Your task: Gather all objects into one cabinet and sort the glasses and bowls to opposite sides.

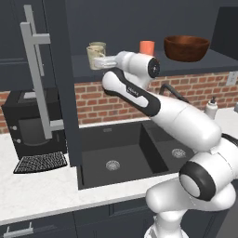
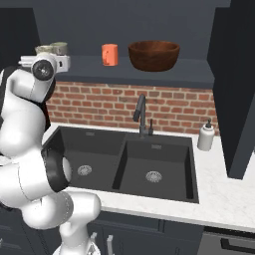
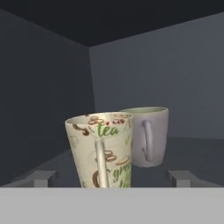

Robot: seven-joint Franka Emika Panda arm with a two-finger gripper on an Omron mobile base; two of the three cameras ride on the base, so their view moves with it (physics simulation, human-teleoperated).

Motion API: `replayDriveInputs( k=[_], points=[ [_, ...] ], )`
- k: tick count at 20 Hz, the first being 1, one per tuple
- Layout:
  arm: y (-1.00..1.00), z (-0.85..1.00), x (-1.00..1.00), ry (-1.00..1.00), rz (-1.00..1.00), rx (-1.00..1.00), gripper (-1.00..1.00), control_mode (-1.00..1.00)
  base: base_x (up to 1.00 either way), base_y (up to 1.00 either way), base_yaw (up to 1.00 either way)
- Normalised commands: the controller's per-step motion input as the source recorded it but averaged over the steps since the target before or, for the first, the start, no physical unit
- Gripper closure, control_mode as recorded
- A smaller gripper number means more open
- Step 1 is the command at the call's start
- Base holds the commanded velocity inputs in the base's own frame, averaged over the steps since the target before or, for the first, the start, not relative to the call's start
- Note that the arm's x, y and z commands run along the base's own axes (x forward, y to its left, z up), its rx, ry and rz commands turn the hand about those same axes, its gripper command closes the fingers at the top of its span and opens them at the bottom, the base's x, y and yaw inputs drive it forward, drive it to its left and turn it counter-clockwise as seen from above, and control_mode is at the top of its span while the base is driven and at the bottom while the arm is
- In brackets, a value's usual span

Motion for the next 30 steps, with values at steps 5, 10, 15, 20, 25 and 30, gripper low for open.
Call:
replayDriveInputs(
  k=[5, 10, 15, 20, 25, 30],
  points=[
    [-0.34, 0.05, -0.42, 0.0, -0.1, 0.0, -1.0, -1.0, 0.0, 0.0, 0.0],
    [-0.56, 0.22, -0.23, 0.01, -0.15, 0.0, -1.0, -1.0, 0.0, 0.0, 0.0],
    [-0.6, 0.46, -0.06, 0.08, -0.22, 0.0, -1.0, -1.0, 0.0, 0.0, 0.0],
    [-0.68, 0.34, -0.03, 0.09, -0.19, 0.0, -1.0, -1.0, 0.0, 0.0, 0.0],
    [-0.58, 0.05, -0.14, 0.06, -0.17, 0.0, -1.0, -1.0, 0.0, 0.0, 0.0],
    [-0.39, -0.05, -0.21, 0.03, -0.16, -0.01, -1.0, -1.0, 0.0, 0.0, 0.0]
  ],
)
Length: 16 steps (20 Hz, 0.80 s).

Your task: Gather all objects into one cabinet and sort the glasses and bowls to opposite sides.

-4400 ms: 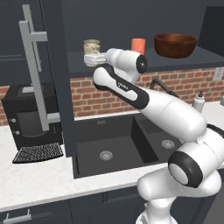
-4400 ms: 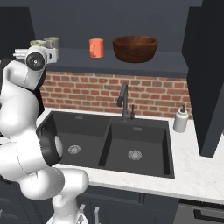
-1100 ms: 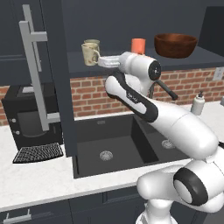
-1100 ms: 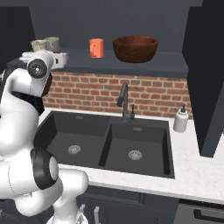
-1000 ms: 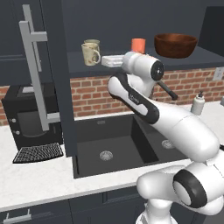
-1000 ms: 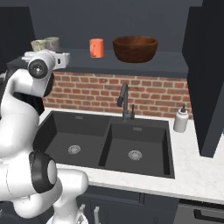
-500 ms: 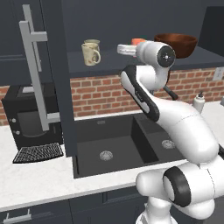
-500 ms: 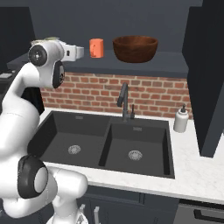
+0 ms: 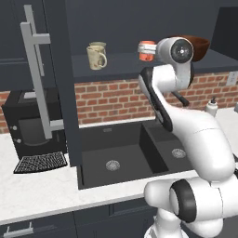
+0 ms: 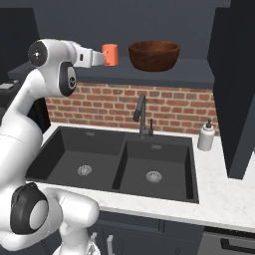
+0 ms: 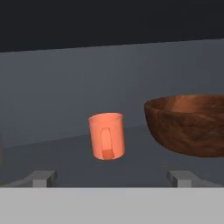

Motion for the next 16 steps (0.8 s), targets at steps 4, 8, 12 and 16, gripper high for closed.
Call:
replayDriveInputs(
  k=[4, 8, 12, 16],
  points=[
    [-0.31, -0.12, -0.17, 0.0, -0.14, -0.03, -1.0, -1.0, 0.0, 0.0, 0.0],
    [-0.32, -0.04, -0.19, 0.02, -0.08, -0.03, -1.0, -1.0, 0.0, 0.0, 0.0],
    [-0.26, -0.01, -0.03, 0.06, 0.0, 0.0, -1.0, -1.0, 0.0, 0.0, 0.0],
    [-0.26, 0.0, -0.01, 0.1, 0.02, 0.0, -1.0, -1.0, 0.0, 0.0, 0.0]
  ],
)
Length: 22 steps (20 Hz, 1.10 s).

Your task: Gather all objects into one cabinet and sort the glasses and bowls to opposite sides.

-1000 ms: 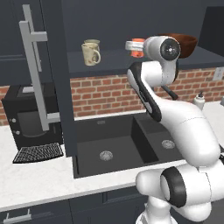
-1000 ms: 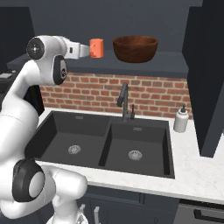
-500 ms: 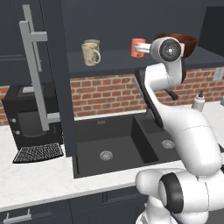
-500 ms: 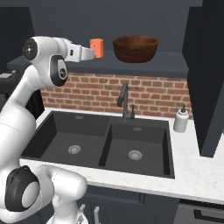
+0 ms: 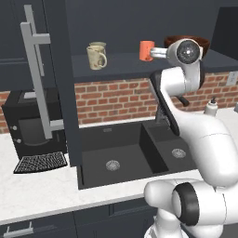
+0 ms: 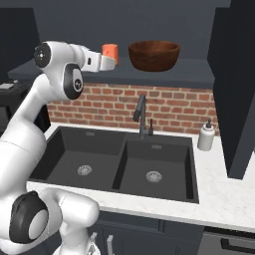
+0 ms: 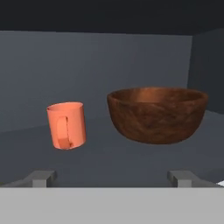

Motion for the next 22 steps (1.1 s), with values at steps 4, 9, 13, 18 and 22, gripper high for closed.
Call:
replayDriveInputs(
  k=[4, 9, 13, 18, 22],
  points=[
    [0.0, -0.07, 0.0, 0.17, 0.12, 0.0, -1.0, -1.0, 0.0, 0.0, 0.0],
    [0.11, -0.26, 0.0, 0.14, 0.18, 0.0, -1.0, -1.0, 0.0, 0.0, 0.0],
    [0.32, -0.23, 0.06, 0.06, 0.13, 0.0, -1.0, -1.0, 0.0, 0.0, 0.0],
    [0.29, -0.06, 0.03, 0.0, 0.05, 0.0, -1.0, -1.0, 0.0, 0.0, 0.0],
    [0.28, -0.03, 0.01, 0.0, 0.01, 0.0, -1.0, -1.0, 0.0, 0.0, 0.0]
  ],
)
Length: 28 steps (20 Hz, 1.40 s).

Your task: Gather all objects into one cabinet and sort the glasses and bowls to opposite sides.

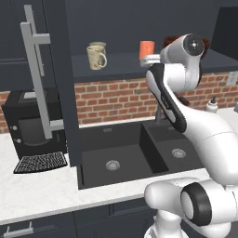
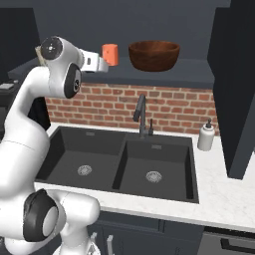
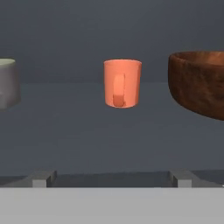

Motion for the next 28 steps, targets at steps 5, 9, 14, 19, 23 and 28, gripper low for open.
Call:
replayDriveInputs(
  k=[5, 9, 14, 19, 23, 28],
  points=[
    [0.24, -0.01, 0.1, 0.0, 0.0, 0.0, -1.0, -1.0, 0.0, 0.0, 0.0],
    [0.09, 0.0, 0.1, 0.0, 0.0, 0.0, -1.0, -1.0, 0.0, 0.0, 0.0],
    [0.0, -0.01, 0.08, 0.0, 0.0, 0.0, -1.0, -1.0, 0.0, 0.0, 0.0],
    [0.0, -0.02, 0.16, 0.01, 0.0, 0.0, -1.0, -1.0, 0.0, 0.0, 0.0],
    [0.0, -0.01, 0.25, 0.02, 0.0, 0.0, -1.0, -1.0, 0.0, 0.0, 0.0],
    [0.0, 0.0, 0.33, 0.0, 0.0, 0.02, -1.0, -1.0, 0.0, 0.0, 0.0]
  ],
)
